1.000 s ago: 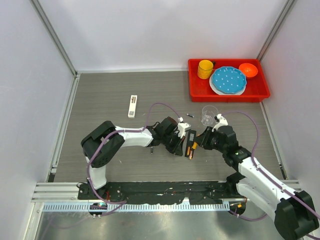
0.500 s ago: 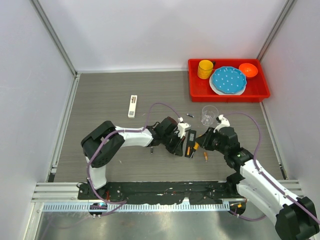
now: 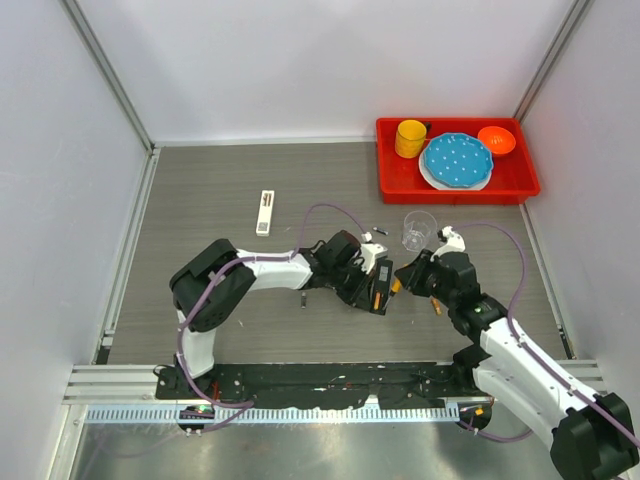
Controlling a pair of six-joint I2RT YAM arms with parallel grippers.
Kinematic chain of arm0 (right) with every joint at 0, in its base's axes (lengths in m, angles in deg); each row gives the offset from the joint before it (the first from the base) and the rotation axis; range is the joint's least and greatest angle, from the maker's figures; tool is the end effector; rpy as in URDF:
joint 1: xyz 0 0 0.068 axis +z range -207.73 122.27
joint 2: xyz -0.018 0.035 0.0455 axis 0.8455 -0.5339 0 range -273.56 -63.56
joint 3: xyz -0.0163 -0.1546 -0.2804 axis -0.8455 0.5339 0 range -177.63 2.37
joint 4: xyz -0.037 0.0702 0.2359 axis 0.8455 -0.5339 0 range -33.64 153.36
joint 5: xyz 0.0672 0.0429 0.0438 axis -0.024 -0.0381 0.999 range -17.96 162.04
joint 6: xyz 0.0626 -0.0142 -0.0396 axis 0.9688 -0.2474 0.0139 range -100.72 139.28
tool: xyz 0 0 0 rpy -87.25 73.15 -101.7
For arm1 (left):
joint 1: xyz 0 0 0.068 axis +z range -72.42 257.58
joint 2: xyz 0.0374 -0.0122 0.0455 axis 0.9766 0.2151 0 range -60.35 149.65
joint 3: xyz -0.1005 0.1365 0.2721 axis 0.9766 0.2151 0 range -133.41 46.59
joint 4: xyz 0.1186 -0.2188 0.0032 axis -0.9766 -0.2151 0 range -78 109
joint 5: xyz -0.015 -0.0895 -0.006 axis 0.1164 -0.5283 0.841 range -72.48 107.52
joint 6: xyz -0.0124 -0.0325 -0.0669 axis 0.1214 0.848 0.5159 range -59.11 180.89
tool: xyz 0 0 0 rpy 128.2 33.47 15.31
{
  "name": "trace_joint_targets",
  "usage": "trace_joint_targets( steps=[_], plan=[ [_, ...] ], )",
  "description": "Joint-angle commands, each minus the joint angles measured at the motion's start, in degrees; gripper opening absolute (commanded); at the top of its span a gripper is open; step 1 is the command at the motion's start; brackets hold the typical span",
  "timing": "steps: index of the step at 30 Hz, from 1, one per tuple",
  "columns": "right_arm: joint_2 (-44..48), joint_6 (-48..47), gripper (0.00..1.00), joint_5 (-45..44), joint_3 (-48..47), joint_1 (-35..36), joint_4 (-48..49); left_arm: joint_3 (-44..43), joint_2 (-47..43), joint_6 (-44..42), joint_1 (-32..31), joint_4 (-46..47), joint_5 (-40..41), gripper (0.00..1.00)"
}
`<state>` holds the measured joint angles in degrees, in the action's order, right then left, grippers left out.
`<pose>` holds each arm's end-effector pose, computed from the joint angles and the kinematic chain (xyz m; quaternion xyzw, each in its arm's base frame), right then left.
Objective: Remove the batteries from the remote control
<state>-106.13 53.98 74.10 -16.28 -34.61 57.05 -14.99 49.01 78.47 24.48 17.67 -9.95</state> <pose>0.1318 0.0587 0.2171 0.0785 0.8633 0.2545 0.4286 0.2222 -0.3448 0.1791 0.3566 0.8415 -0.3778 0.1482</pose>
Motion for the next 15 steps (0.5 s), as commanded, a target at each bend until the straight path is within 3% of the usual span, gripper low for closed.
trace_joint_targets(
  steps=[1,7,15],
  plan=[
    [3.35,0.46,0.01,-1.71,-2.44,0.18,3.41,-2.84,1.9,-1.06,-0.16,-2.63,0.48,0.14],
    [5.74,0.46,0.01,-5.14,-0.86,0.18,3.32,-3.55,2.96,-2.29,-0.95,-4.13,1.62,0.13],
    [2.23,1.07,0.01,-5.41,1.25,0.18,8.76,-3.63,3.31,-3.26,-1.04,-4.3,-1.01,0.14]
  ],
)
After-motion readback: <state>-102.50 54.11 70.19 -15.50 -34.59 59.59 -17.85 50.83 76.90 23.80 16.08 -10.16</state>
